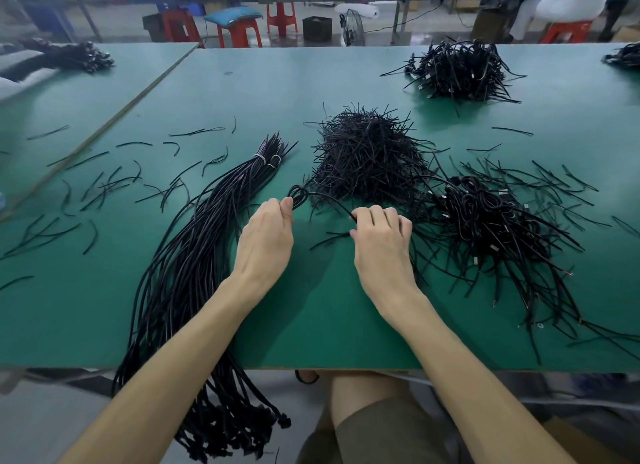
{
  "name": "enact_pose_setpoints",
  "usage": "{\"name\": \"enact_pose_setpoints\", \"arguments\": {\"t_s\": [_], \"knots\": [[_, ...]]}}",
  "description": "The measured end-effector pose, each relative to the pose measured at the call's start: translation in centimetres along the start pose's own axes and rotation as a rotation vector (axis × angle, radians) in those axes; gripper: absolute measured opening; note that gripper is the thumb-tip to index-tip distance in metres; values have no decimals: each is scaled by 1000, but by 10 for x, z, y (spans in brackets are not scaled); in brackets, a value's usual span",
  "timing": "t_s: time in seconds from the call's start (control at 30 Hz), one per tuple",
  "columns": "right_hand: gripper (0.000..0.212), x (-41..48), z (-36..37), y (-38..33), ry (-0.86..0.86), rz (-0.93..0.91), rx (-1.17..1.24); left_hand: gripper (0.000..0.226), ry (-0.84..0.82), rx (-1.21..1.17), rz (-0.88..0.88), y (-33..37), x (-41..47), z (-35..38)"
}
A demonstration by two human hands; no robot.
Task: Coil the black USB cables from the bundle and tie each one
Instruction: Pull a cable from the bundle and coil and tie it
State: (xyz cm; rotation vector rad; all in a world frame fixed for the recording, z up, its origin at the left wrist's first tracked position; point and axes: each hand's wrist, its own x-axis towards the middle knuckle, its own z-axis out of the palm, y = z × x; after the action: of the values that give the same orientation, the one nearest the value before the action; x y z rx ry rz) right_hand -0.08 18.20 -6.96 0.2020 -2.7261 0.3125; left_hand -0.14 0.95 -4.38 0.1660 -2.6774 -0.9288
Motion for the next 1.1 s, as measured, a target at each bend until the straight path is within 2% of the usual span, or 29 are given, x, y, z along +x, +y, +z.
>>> {"name": "enact_pose_setpoints", "arguments": {"t_s": [0.1, 0.17, 0.5, 0.67, 0.77, 0.83, 0.97, 1.1], "knots": [[11, 0, -3, 1, 18, 16, 58, 56, 0, -4, 0, 1, -1, 0], [7, 0, -3, 2, 8, 12, 77, 56, 5, -11, -5, 1, 0, 0], [20, 1, -11, 1, 80, 24, 201, 55, 22, -30, -51, 0, 1, 0], [23, -1, -18, -1, 234, 90, 493, 51, 62, -29, -125, -4, 6, 1], [25, -1, -19, 0, 260, 120, 672, 49, 52, -71, -188, -8, 10, 1], [25, -3, -22, -1, 276, 56, 716, 49, 31, -1, -152, -8, 9, 1], [24, -6, -21, -5, 227, -107, 658, 43, -50, 223, 57, -1, 1, 5], [15, -5, -20, -5, 163, -141, 675, 38, -153, 201, 228, 10, -8, 5]]}}
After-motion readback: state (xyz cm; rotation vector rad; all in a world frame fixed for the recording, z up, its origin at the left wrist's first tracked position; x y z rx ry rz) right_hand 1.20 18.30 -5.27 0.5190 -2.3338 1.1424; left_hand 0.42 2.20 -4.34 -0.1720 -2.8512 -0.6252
